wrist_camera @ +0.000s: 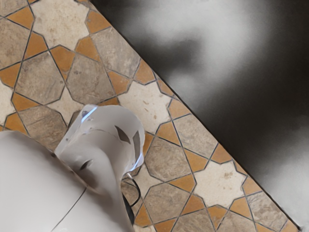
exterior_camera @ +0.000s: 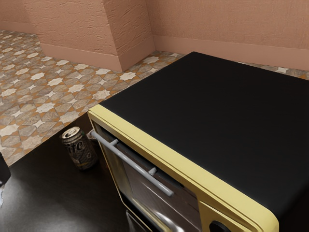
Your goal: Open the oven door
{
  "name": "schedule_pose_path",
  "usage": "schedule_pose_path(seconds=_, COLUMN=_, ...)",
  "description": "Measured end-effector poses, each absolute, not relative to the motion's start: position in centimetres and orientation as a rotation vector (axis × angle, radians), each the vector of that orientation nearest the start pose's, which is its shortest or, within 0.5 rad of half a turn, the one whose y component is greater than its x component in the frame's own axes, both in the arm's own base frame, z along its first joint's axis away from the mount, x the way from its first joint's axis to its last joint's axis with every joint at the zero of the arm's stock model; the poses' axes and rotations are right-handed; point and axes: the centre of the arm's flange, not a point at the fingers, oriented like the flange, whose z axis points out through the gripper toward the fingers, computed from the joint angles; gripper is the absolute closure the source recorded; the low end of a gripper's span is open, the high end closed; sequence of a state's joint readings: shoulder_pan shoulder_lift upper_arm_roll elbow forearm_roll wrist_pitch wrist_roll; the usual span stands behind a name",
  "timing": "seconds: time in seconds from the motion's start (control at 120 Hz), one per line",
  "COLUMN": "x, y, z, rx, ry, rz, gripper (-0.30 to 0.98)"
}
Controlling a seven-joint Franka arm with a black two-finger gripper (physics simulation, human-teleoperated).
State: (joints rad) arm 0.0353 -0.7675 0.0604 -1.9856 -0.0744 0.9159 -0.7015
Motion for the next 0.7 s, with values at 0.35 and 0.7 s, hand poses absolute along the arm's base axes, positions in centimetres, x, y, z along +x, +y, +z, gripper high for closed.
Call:
schedule_pose_path(seconds=0.35, x=28.0, y=-8.1, z=75.7, rx=-2.640, ry=-1.750, rz=-0.078, gripper=0.00)
schedule_pose_path(seconds=0.7, x=28.2, y=-15.5, z=75.4, rx=-2.547, ry=-2.172, rz=-0.164, gripper=0.00)
